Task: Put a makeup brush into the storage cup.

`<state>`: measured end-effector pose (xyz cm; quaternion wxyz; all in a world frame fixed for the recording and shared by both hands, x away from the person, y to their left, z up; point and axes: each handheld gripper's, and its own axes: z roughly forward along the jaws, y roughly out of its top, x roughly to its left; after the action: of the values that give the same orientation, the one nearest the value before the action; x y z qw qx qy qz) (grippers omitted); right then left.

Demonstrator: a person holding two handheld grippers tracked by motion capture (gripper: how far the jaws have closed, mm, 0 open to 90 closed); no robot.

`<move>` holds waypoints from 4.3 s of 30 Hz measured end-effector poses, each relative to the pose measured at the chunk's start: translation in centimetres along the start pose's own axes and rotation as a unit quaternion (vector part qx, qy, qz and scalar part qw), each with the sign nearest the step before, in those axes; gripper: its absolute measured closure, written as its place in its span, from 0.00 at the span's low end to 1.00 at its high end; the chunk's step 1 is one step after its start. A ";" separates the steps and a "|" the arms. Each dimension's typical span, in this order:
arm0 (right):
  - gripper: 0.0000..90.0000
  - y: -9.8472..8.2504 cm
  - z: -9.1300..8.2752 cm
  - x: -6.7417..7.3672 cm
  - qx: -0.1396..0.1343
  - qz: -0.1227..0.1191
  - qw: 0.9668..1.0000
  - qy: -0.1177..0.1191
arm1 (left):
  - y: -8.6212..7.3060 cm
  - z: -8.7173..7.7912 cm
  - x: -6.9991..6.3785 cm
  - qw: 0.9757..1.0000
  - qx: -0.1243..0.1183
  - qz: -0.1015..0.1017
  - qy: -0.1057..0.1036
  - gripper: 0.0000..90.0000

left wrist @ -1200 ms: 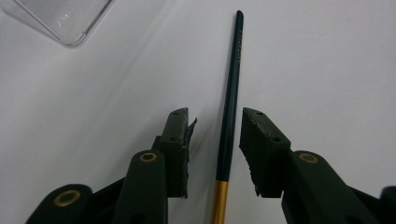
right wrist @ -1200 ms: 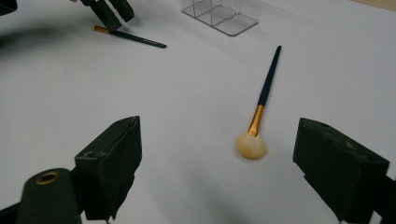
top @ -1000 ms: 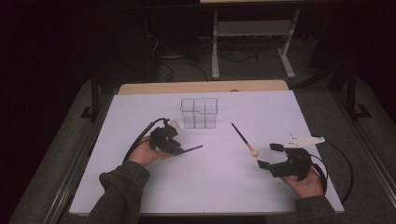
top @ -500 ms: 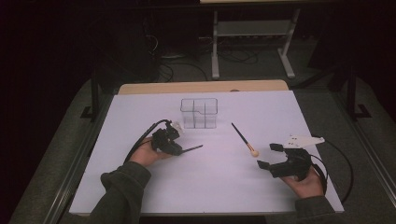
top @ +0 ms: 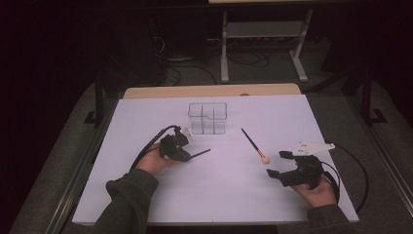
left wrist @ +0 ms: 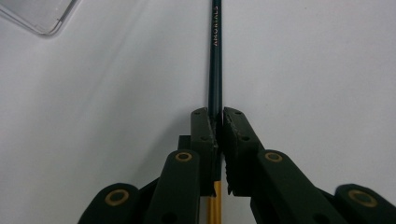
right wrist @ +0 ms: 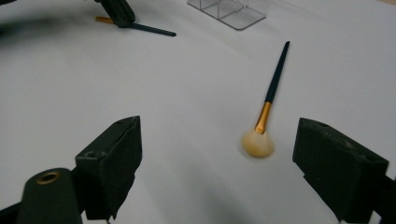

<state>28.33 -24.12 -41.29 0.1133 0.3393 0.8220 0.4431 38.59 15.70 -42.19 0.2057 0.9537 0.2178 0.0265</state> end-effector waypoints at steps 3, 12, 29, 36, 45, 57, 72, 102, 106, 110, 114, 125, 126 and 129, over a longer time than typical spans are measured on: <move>0.17 0.2 0.3 0.2 0.003 0.000 1.000 0.009 | 0.0 0.0 0.0 1.000 -0.002 0.000 0.000 0.93; 0.17 1.3 0.7 0.8 0.014 -0.014 1.000 0.024 | -0.2 -1.0 0.1 1.000 -0.019 -0.004 -0.012 0.93; 0.21 4.1 0.8 1.1 0.036 -0.029 0.998 0.051 | -0.3 -3.4 -1.3 0.999 -0.027 0.030 -0.023 0.93; 0.23 5.1 1.1 1.2 0.044 -0.040 0.996 0.059 | -0.3 -4.3 -1.9 0.998 -0.043 0.044 -0.031 0.93; 0.24 7.1 2.3 2.3 0.064 -0.065 0.993 0.075 | -0.2 -5.1 -3.2 0.995 -0.057 0.067 -0.042 0.93; 0.28 9.5 4.3 3.8 0.086 -0.098 0.986 0.109 | 1.0 -6.3 -5.4 0.990 -0.071 0.111 -0.048 0.93; 0.33 10.8 6.2 5.2 0.106 -0.130 0.975 0.148 | 2.1 -6.8 -7.4 0.984 -0.081 0.148 -0.061 0.93; 0.80 11.3 8.2 6.9 0.152 -0.173 0.941 0.248 | 3.9 -6.4 -9.6 0.973 -0.082 0.200 -0.084 0.93; 0.84 11.3 8.3 7.0 0.155 -0.178 0.937 0.256 | 4.0 -6.4 -9.7 0.972 -0.084 0.201 -0.086 0.93; 0.86 11.2 8.3 7.1 0.155 -0.179 0.935 0.263 | 4.0 -6.3 -9.7 0.972 -0.084 0.202 -0.087 0.93; 0.89 11.2 8.3 7.0 0.154 -0.180 0.934 0.267 | 4.1 -6.3 -9.7 0.971 -0.083 0.205 -0.088 0.93; 0.93 11.1 8.4 6.8 0.157 -0.178 0.932 0.273 | 4.1 -6.0 -9.9 0.972 -0.087 0.200 -0.093 0.93; 0.93 11.1 8.4 6.8 0.157 -0.177 0.932 0.273 | 4.1 -6.0 -9.9 0.972 -0.087 0.200 -0.093 0.93; 0.93 11.1 8.4 6.8 0.160 -0.177 0.932 0.272 | 4.1 -6.0 -9.9 0.971 -0.082 0.204 -0.090 0.93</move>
<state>32.42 -9.95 -36.46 -0.0941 0.0689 0.9281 0.3537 30.47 10.42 -34.65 0.2925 0.9563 -0.0035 -0.0006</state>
